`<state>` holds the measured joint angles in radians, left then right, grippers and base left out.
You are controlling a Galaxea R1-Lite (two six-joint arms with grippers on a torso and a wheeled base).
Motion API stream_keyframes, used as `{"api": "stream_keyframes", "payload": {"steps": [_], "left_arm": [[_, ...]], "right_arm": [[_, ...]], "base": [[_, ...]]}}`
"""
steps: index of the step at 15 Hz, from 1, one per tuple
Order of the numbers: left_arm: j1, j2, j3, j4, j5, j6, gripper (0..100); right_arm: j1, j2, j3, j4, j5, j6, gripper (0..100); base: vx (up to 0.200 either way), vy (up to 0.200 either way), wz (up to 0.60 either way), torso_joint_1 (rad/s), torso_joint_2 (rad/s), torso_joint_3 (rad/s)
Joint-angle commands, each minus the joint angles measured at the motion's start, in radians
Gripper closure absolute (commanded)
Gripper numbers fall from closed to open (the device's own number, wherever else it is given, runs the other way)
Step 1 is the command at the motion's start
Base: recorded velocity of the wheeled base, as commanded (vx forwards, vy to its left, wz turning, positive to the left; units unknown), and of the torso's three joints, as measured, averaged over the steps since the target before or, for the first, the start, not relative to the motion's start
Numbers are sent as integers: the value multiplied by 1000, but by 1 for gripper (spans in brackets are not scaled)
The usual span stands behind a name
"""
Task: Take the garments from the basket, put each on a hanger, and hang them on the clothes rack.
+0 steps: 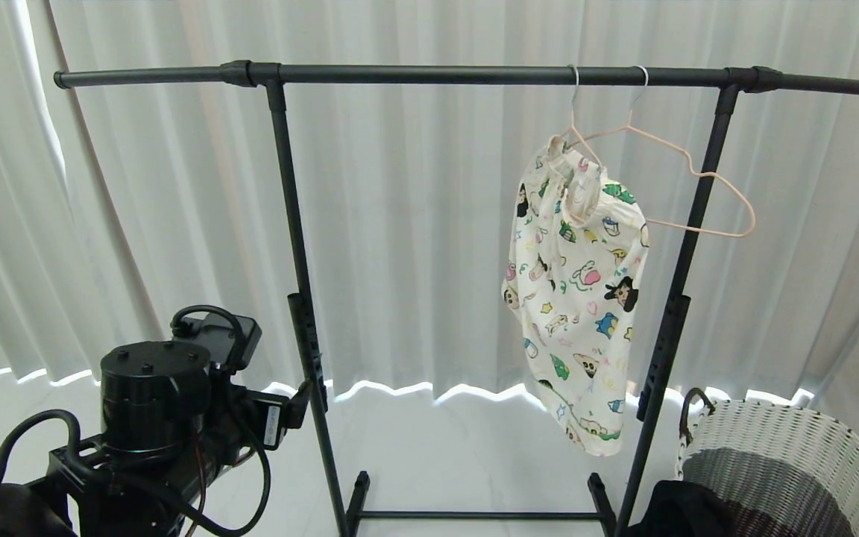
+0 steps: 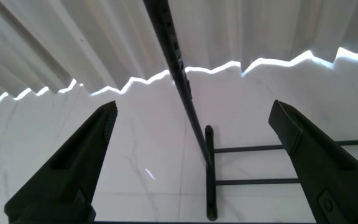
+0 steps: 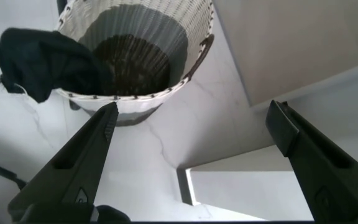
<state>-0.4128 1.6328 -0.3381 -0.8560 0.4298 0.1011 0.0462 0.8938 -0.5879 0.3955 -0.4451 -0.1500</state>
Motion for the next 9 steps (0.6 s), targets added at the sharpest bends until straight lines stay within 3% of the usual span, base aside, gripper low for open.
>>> {"api": "stream_keyframes", "payload": {"steps": [1, 5, 8, 9], "left_arm": [[-9, 12, -1, 0, -3, 6, 0], [-66, 12, 4, 0, -5, 6, 0], [-86, 24, 1, -2, -5, 3, 0], [-86, 30, 1, -2, -5, 3, 0]], "right_arm": [[-2, 4, 14, 0, 2, 0, 0], [-2, 11, 100, -23, 3, -2, 0], [-2, 82, 206, -187, 8, -31, 0], [0, 123, 221, -222, 8, -65, 0]], "base": [[200, 0, 0, -17, 41, 27], [200, 0, 0, -6, 12, 8], [200, 0, 0, 1, 2, 2], [0, 0, 0, 0, 0, 0]]}}
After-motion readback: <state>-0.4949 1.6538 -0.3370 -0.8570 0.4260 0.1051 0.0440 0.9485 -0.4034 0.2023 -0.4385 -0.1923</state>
